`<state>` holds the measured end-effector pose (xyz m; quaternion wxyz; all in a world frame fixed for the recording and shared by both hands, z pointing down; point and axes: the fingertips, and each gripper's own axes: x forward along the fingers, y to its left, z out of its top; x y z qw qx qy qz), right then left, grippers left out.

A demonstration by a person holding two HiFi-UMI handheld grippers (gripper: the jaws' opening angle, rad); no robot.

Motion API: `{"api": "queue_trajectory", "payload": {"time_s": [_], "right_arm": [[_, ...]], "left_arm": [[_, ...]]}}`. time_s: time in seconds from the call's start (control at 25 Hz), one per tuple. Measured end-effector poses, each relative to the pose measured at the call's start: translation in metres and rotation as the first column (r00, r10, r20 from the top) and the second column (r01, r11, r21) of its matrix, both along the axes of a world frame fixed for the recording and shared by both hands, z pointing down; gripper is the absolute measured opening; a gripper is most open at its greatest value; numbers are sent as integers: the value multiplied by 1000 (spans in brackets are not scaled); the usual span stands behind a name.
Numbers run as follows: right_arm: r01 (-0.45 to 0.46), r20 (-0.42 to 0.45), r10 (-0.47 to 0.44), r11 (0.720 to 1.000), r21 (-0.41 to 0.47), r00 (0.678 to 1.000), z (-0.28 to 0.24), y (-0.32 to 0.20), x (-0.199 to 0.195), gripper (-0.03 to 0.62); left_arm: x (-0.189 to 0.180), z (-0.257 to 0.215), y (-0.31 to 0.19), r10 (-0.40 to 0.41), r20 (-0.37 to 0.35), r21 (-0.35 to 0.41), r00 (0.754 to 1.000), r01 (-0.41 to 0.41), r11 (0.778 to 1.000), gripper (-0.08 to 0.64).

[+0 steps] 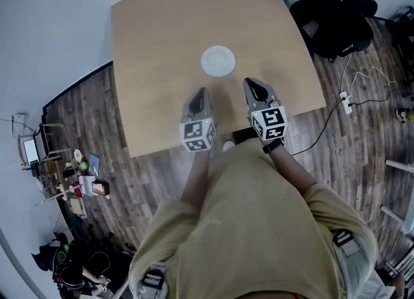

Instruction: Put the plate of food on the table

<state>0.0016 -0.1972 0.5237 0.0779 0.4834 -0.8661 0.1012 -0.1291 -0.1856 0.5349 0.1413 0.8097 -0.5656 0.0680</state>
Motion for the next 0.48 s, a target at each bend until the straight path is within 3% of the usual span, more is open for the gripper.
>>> {"api": "queue_trajectory", "payload": {"time_s": [0.48], "right_arm": [[29, -23, -30, 998, -59, 999, 26, -27, -2, 5]], "left_arm": [[0, 34, -25, -22, -47, -101, 999, 17, 995, 2]]}}
